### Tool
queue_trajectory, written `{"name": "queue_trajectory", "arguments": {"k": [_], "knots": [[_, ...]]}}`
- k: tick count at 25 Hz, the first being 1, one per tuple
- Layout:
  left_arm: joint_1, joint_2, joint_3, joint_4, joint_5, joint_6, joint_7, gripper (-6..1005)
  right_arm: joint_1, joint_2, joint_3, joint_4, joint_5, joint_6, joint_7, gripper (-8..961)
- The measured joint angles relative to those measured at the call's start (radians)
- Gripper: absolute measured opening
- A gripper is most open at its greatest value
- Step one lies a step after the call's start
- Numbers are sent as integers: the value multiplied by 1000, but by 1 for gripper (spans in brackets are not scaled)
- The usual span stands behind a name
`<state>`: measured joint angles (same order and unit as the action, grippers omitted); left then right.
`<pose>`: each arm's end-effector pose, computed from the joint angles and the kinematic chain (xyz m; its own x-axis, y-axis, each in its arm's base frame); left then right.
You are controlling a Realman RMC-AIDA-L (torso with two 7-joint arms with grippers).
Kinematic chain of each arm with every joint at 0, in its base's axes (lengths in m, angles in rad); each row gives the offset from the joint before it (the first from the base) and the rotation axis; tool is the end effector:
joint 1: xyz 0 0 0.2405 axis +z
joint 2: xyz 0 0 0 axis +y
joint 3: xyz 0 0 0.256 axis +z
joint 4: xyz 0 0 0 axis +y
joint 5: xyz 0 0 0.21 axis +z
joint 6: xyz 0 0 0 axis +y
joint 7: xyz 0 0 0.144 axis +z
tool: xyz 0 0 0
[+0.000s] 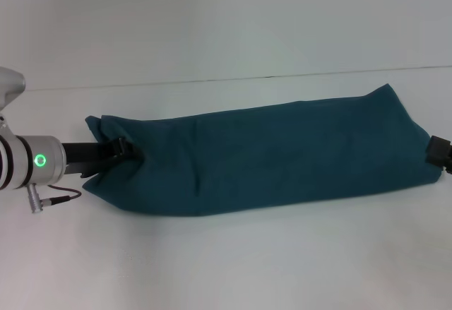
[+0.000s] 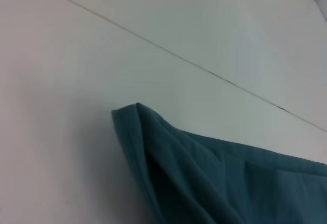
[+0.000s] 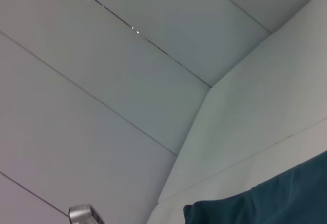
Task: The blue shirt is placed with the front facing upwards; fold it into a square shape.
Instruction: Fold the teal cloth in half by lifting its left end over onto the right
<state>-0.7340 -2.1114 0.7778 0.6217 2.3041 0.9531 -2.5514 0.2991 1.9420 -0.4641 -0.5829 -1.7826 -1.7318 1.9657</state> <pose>-0.2578 0.4174 -0.0247 0.1297 0.8353 0.5343 0.9890 -0.0701 -0.1305 0.3373 0.2705 0.0921 0.0907 -0.6558 -0.7495 -0.8790 -0.4064 0.2492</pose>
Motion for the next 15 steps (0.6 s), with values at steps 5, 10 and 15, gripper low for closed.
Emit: {"name": "queue_trajectory", "arguments": {"k": [5, 10, 15], "knots": [[6, -1, 0, 3, 0, 12, 8, 158, 1, 0, 0, 1, 0, 0, 0, 881], [35, 6, -3, 29, -3, 67, 13, 68, 1, 0, -1, 2, 0, 0, 1, 881], [99, 9, -13, 106, -2, 113, -13, 65, 2, 0, -1, 11, 0, 0, 1, 882]]}}
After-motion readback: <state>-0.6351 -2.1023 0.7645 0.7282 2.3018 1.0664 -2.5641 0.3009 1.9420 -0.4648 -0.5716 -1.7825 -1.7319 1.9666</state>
